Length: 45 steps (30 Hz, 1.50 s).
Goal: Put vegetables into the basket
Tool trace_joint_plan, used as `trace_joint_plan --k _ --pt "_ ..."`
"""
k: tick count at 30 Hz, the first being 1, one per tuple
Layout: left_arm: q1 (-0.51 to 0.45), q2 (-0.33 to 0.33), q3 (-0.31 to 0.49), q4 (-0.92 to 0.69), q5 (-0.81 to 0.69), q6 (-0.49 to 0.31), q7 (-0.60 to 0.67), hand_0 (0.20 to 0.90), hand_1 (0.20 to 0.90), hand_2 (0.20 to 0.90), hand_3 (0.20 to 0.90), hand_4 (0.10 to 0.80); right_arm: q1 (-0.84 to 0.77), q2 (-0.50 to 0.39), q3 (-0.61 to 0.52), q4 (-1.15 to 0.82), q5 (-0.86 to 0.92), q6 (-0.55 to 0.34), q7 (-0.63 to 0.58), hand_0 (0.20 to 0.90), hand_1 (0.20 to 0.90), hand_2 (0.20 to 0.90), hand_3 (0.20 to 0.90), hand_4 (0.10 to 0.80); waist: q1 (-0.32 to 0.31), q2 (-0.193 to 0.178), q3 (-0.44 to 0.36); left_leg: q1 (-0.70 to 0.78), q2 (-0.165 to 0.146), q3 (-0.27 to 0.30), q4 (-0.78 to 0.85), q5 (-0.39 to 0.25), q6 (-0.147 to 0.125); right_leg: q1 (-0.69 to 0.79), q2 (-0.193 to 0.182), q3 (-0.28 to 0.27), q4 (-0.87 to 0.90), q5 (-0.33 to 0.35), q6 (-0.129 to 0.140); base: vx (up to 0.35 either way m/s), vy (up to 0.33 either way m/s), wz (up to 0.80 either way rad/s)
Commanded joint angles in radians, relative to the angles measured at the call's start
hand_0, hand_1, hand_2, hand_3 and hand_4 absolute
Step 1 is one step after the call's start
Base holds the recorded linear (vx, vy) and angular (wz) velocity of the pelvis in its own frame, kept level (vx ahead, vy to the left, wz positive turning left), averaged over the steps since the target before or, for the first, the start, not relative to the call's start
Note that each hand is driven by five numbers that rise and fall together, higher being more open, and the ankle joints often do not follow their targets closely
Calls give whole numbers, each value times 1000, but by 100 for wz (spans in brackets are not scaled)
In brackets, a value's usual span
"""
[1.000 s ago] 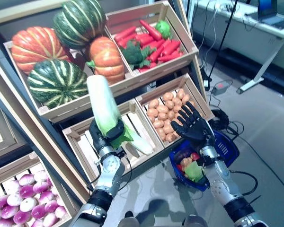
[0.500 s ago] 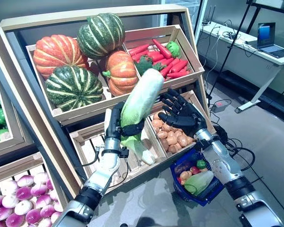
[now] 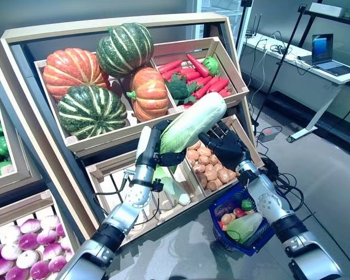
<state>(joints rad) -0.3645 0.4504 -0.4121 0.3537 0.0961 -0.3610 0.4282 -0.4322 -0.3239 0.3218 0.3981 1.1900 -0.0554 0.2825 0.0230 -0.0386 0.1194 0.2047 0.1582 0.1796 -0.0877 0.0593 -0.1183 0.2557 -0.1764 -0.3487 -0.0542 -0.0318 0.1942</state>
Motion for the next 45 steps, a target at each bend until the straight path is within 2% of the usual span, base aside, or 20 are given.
trace_joint_plan --k 1,5,9,13,17,19,20,25,27,29,34,38,39,40,41,45 --pt "-208 4 -117 -59 153 -186 -1 300 300 300 300 400 -154 61 -58 -49 99 -74 131 900 900 900 900 800 16 7 -77 27 -6 14 6 -74 17 -19 -13 -10 18 33 -58 -13 4 -4" --pt "-225 19 -159 -44 179 -194 -13 300 300 300 300 400 -180 63 -63 -66 111 -87 150 900 900 900 900 800 14 10 -76 24 -6 7 6 -75 17 -23 -12 -5 24 26 -58 -5 1 -1" --pt "-209 12 -193 -11 132 -183 -80 300 300 300 300 400 -203 60 -79 -83 131 -102 172 900 900 900 900 800 13 10 -79 27 -6 3 4 -78 18 -19 -9 -1 20 23 -58 0 0 0" --pt "-160 -18 -198 50 -47 -150 -199 300 300 300 300 400 -216 55 -87 -104 149 -109 221 900 900 900 900 800 13 8 -82 28 -4 4 2 -79 18 -15 -6 5 13 22 -58 -4 -3 -4" --pt "-99 -67 -175 117 -263 -86 -378 300 300 300 300 400 -231 59 -96 -128 167 -126 271 900 900 900 900 800 16 4 -83 25 -1 9 2 -76 16 -19 -4 9 13 24 -59 0 0 0" --pt "-85 -81 -171 127 -302 -69 -414 300 300 300 300 400 -233 61 -99 -132 166 -129 280 900 900 900 900 800 17 3 -83 24 0 9 1 -75 16 -21 -4 10 14 24 -59 0 0 0" --pt "-62 -105 -168 146 -369 -27 -486 300 300 300 300 400 -245 62 -103 -140 163 -135 285 900 900 900 900 800 18 2 -82 22 1 11 1 -74 16 -22 -3 12 13 26 -60 0 0 0" --pt "-22 -146 -170 167 -523 90 -638 300 300 300 300 400 -276 54 -109 -162 178 -154 293 900 900 900 900 800 16 3 -78 19 3 18 0 -72 15 -26 -4 14 11 28 -58 -24 -6 -1" --pt "-9 -151 -168 170 -527 106 -676 300 300 300 300 400 -281 50 -118 -178 215 -161 311 900 900 900 900 800 16 3 -76 20 3 18 0 -73 15 -26 -4 16 10 30 -57 0 0 0" --pt "-6 -150 -171 169 -468 83 -672 300 300 300 300 400 -284 50 -126 -186 227 -159 312 900 900 900 900 800 18 2 -76 19 4 18 0 -74 16 -25 -4 16 7 31 -57 0 0 0" --pt "-45 -116 -204 140 -309 13 -585 300 300 300 300 400 -304 40 -113 -170 200 -133 286 900 900 900 900 800 18 2 -77 15 4 15 0 -73 18 -27 -4 17 9 30 -56 0 0 0" --pt "-82 -86 -215 101 -203 -15 -522 300 300 300 300 400 -291 36 -100 -145 178 -118 288 900 900 900 900 800 17 3 -74 15 4 13 0 -72 19 -28 -4 20 12 28 -57 0 0 0" --pt "-89 -78 -220 92 -173 -27 -506 300 300 300 300 400 -285 36 -97 -145 174 -113 279 589 589 589 589 593 17 3 -73 15 4 11 1 -72 19 -28 -4 21 11 28 -57 0 0 0" --pt "-91 -76 -223 90 -164 -30 -499 300 300 300 300 400 -284 36 -96 -145 173 -110 274 516 516 516 516 544 17 3 -73 15 5 11 1 -72 19 -28 -4 21 11 28 -57 0 0 0" --pt "-110 -56 -232 74 -106 -57 -462 300 300 300 300 400 -281 29 -91 -133 157 -66 263 300 300 300 300 400 17 4 -74 15 4 8 1 -73 19 -26 -5 22 11 27 -57 0 0 0" --pt "-140 -31 -240 41 -70 -76 -396 300 300 300 300 400 -278 9 -66 -90 85 -21 258 300 300 300 300 400 17 4 -74 16 5 3 0 -73 17 -23 -6 20 8 27 -56 0 0 0"
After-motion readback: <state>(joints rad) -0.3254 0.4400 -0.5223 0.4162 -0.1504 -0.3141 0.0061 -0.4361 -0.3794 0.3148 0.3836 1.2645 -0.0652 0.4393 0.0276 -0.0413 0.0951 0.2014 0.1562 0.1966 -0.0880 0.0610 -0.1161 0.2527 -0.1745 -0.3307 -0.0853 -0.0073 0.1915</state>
